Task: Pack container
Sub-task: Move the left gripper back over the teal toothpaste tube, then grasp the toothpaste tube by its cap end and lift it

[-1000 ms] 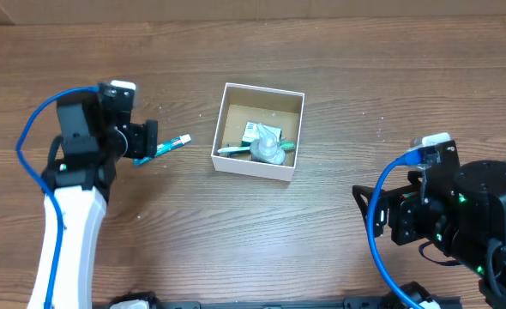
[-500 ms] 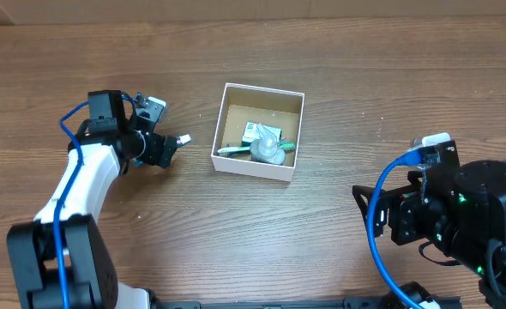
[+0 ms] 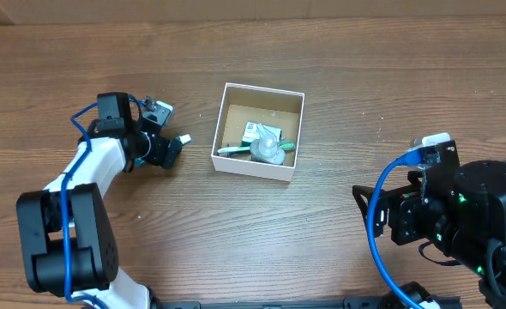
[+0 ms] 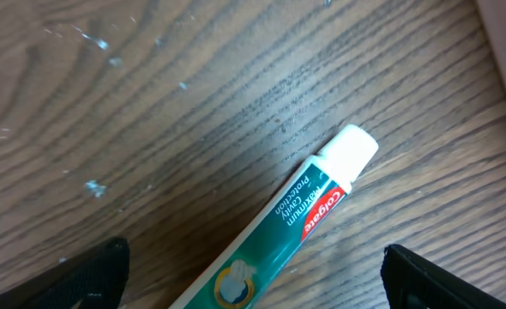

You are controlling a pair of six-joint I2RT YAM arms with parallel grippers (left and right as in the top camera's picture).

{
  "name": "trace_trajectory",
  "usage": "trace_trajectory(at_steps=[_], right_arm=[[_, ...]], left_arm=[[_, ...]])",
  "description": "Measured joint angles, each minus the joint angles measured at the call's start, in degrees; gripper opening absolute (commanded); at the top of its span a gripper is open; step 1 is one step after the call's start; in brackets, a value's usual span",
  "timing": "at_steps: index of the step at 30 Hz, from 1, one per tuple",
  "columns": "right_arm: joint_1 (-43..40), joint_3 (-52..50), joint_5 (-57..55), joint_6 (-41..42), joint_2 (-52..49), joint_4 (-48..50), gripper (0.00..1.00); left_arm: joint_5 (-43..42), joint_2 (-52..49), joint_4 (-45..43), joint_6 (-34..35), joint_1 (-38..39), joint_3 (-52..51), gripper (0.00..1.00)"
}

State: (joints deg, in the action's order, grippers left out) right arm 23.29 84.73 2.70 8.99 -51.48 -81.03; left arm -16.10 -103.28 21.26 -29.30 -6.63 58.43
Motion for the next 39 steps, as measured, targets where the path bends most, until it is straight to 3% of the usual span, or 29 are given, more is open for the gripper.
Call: trace_trajectory(at_steps=[7,13,23,39], right_arm=[[0.02,0.0,0.02,-0.02,0.0,0.02,1.0],[0.0,0.0,0.0,-0.02,0.0,0.02,1.0],[0.0,0.0,0.0,0.0,0.0,0.02,1.0],[0.0,0.0,0.0,0.0,0.0,0.02,1.0]], left_arm=[[-0.07,-2.32,-1.53,-1.16,0.0,0.0,0.94],[-0.24,-3.82,-2.27,-2.14,0.02,0.11,0.87],[0.83,-4.24,-3.21,-3.76,2.19,0.24,0.52],[4.39,-4.26,-4.68,-0.85,6.23,0.44,0.21]])
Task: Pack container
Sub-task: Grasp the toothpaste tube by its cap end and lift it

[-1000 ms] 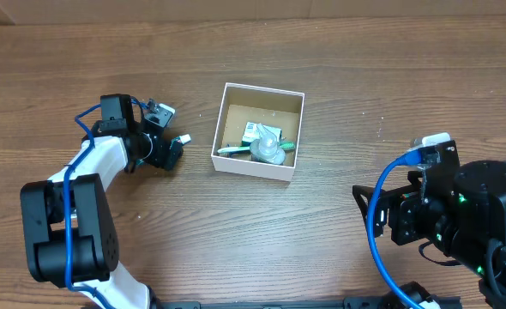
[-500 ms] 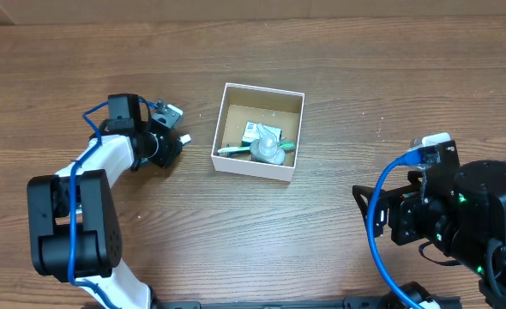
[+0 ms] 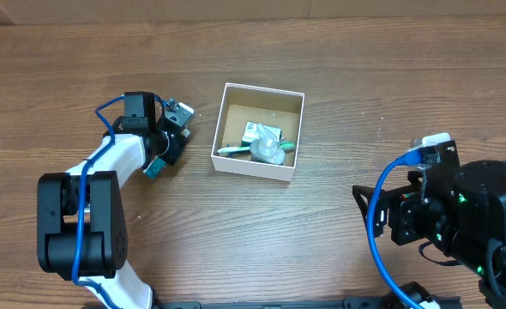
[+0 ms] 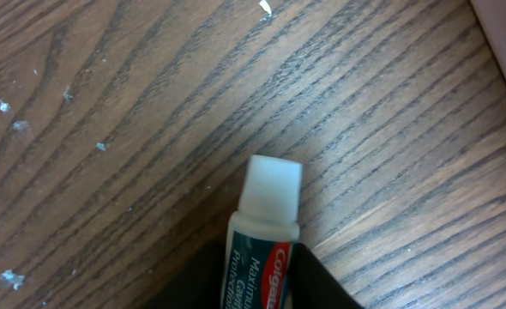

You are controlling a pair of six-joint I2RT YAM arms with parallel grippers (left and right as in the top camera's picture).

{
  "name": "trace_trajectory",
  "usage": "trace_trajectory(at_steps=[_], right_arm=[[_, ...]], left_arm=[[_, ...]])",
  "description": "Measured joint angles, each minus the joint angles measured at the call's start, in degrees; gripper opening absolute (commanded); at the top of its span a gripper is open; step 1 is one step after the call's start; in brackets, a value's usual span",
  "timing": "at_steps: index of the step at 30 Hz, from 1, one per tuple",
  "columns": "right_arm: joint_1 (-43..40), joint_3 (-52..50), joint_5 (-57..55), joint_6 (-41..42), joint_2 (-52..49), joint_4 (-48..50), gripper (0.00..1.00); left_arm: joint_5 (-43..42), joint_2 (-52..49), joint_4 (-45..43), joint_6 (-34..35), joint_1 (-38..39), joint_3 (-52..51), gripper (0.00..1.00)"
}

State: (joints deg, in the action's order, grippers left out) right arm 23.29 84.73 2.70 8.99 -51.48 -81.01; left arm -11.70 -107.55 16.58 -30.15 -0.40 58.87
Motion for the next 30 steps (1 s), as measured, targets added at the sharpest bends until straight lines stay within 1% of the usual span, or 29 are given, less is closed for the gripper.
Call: trace_trajectory(at_steps=[6,9,17,23,26,30], right_arm=[[0.0,0.0,-0.02,0.0,0.0,0.02,1.0],[0.0,0.0,0.02,0.0,0.0,0.0,1.0],[0.0,0.0,-0.02,-0.02,0.0,0.0,1.0],[0.0,0.0,0.0,0.0,-0.02,0.02,1.0],[0.0,0.0,0.0,-0.02,-0.02,0.0,1.0],[0.0,0.0,0.0,0.0,-0.02,0.0,1.0]], left_arm=[[0.98,0.0,-0.59,1.49,0.07,0.0,0.17],[1.31,0.0,-1.01,2.21,0.07,0.0,0.16],[2.14,-0.42,-3.54,6.03,0.04,0.0,0.16],[2.56,-0.44,-2.73,9.81,0.04,1.31,0.17],[2.51,-0.33,-2.43,11.74,0.04,3.1,0.19],[0.52,1.99,-1.6,13.6,0.04,5.11,0.2]])
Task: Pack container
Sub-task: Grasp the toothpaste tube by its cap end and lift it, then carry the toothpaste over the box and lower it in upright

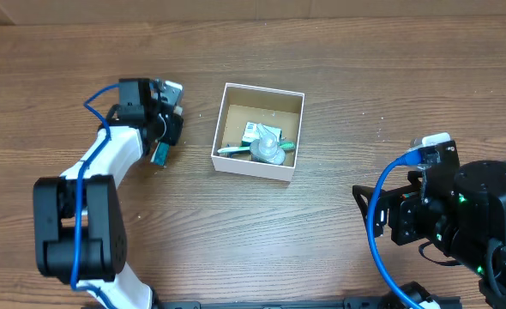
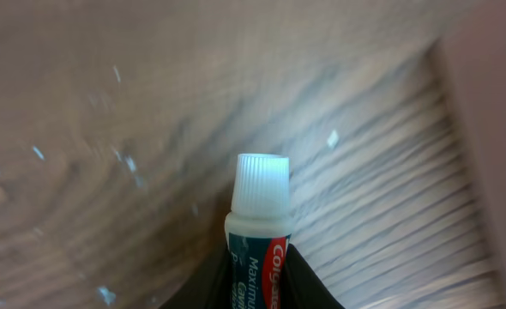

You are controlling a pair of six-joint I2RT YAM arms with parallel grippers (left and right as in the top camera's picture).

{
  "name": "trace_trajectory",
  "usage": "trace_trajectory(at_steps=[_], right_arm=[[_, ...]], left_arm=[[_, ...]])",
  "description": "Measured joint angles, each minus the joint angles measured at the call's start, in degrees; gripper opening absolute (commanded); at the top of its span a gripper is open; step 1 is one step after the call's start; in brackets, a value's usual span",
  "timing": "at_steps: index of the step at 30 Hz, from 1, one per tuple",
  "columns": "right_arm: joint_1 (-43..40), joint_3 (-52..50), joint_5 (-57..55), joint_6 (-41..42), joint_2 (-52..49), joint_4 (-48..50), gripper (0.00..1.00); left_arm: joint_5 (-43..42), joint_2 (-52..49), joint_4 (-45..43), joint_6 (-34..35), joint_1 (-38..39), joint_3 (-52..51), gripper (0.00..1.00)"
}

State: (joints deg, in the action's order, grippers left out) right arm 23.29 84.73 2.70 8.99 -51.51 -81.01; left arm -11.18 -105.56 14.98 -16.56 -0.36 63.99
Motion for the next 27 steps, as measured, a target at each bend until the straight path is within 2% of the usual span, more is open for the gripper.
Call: trace_trajectory(at_steps=[10,16,21,27], right_arm=[[0.0,0.0,0.02,-0.02,0.02,0.0,1.0],[0.0,0.0,0.0,-0.02,0.02,-0.02,1.0],[0.0,0.0,0.02,0.0,0.0,-0.02,1.0],[0.0,0.0,0.0,0.0,0.0,0.0,1.0]], left_arm=[[-13.97,11.89,2.23,11.1,0.55,8.17,0.15],[-19.34,13.18,3.39,18.69,7.08,10.01,0.16],[-19.76,13.18,3.78,23.87,14.23,10.01,0.17],[-11.8,13.18,7.26,30.23,20.33,10.01,0.17]])
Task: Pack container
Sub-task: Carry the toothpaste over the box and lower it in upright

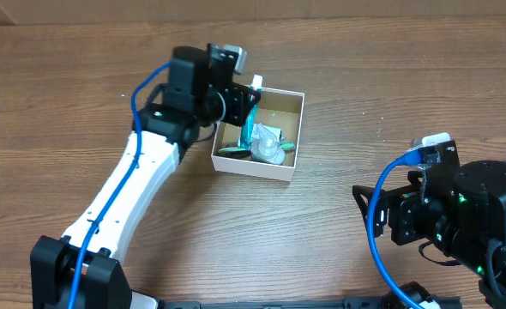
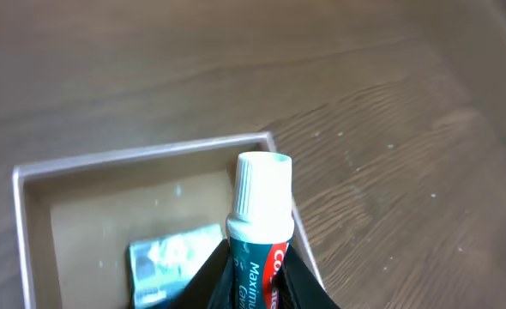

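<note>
A white open box [image 1: 290,174] stands mid-table, holding a green toothbrush [image 1: 232,149], a clear round piece [image 1: 270,150] and a small packet [image 2: 169,257]. My left gripper [image 1: 246,101] hovers over the box's left part, shut on a green toothpaste tube [image 1: 248,129] with a white cap [image 2: 262,187]. In the left wrist view the tube stands between the black fingers [image 2: 214,275] above the box's wall [image 2: 141,154]. My right arm [image 1: 454,215] rests folded at the table's right front, and its gripper cannot be made out.
Wooden table [image 1: 364,77] all round the box. A blue cable [image 1: 382,232] loops by the right arm's base.
My left gripper has moved right, from beside the box's left wall to above the box's interior, with the toothpaste tube still held. The right arm has stayed still.
My left gripper was open over the toothpaste tube lying on the table left of the box. Then it was shut on the tube. After that it held the tube up near the box's left side, and now holds it over the box.
</note>
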You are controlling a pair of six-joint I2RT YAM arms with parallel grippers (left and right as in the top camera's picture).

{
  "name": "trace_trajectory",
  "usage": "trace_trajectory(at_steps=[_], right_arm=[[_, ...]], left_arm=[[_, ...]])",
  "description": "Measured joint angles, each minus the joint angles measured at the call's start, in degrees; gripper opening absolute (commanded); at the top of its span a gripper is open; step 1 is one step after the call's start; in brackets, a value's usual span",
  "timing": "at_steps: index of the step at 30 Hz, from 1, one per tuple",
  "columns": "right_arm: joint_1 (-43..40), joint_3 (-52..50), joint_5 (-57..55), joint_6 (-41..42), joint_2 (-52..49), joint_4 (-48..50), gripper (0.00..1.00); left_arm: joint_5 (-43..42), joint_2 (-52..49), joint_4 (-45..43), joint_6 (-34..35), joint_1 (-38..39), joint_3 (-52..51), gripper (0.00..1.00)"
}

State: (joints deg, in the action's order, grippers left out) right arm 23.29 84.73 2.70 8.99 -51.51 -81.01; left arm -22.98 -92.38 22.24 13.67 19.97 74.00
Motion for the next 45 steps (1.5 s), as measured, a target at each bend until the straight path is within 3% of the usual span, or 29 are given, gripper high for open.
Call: trace_trajectory(at_steps=[10,21,28,31,41,45], right_arm=[[0.0,0.0,0.0,0.0,0.02,0.02,1.0],[0.0,0.0,0.02,-0.02,0.02,0.0,1.0],[0.0,0.0,0.02,0.02,0.02,0.0,1.0],[0.0,0.0,0.0,0.0,0.02,0.02,1.0],[0.0,0.0,-0.02,-0.02,0.02,0.02,1.0],[0.0,0.0,0.0,0.0,0.0,0.0,1.0]], left_arm=[[12.2,0.0,6.36,4.22,1.42,0.0,0.19],[15.17,-0.26,6.51,0.92,1.42,0.0,0.21],[15.37,-0.52,6.12,-0.33,1.42,0.0,0.33],[15.37,-0.52,6.08,-0.59,1.42,0.0,0.48],[14.64,-0.46,7.69,-0.59,1.42,0.39,0.51],[14.67,1.09,8.37,-1.25,1.42,0.44,0.59]])
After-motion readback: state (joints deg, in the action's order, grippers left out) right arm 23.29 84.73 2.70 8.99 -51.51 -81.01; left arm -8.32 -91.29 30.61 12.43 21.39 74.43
